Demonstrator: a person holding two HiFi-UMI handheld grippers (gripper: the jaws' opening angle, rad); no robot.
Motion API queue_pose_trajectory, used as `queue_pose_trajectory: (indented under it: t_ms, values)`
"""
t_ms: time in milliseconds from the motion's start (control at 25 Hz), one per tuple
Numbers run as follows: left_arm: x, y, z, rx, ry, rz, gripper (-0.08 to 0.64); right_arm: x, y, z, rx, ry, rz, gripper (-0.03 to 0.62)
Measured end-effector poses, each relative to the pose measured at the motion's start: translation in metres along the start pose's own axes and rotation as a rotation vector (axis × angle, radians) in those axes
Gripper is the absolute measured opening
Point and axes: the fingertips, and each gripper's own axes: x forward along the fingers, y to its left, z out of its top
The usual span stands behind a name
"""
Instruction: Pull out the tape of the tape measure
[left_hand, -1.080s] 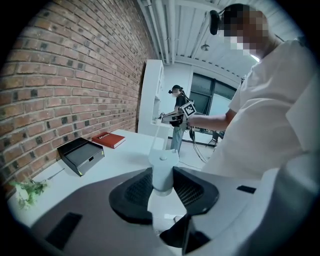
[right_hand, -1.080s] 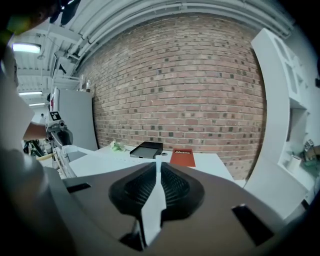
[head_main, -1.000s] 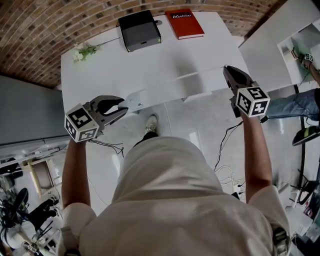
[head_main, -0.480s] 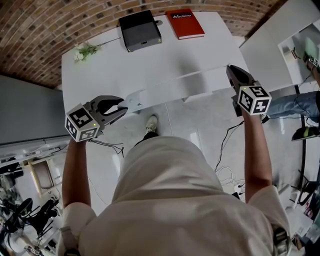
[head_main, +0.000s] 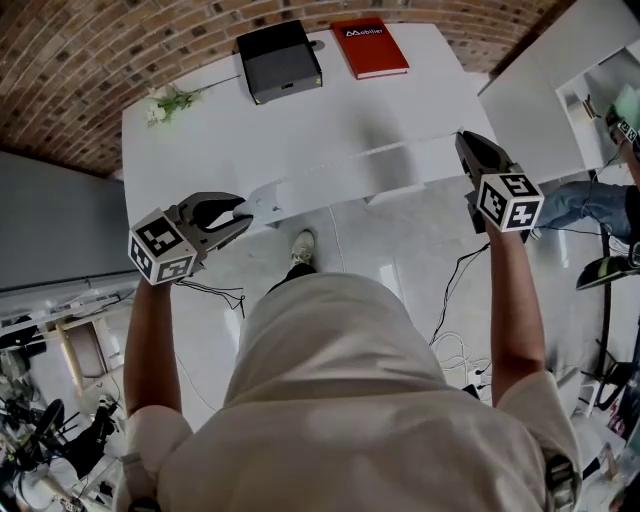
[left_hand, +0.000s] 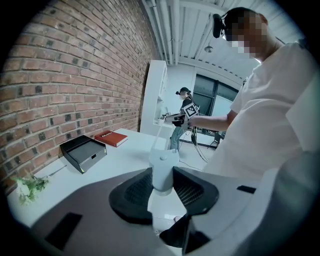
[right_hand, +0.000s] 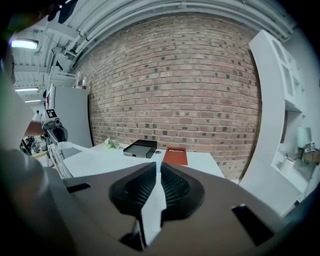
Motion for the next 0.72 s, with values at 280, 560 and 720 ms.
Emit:
queue_pose_trajectory:
  t_ms: [280, 560, 720]
  values:
    - [0.002, 0.010, -0.002, -0.006, -0.001, 0.002, 0.121, 0.005, 0.000, -0.002, 0.009, 0.007, 0.003, 0.034]
    - [0.003, 0.026, -0.008, 0.011, 0.016, 0.019, 0.121, 0.016, 0.004, -0.009, 0.001, 0.010, 0.016, 0.035]
    - [0.005, 0.039, -0.013, 0.021, 0.032, 0.020, 0.121, 0.026, 0.006, -0.012, -0.007, 0.014, 0.031, 0.035]
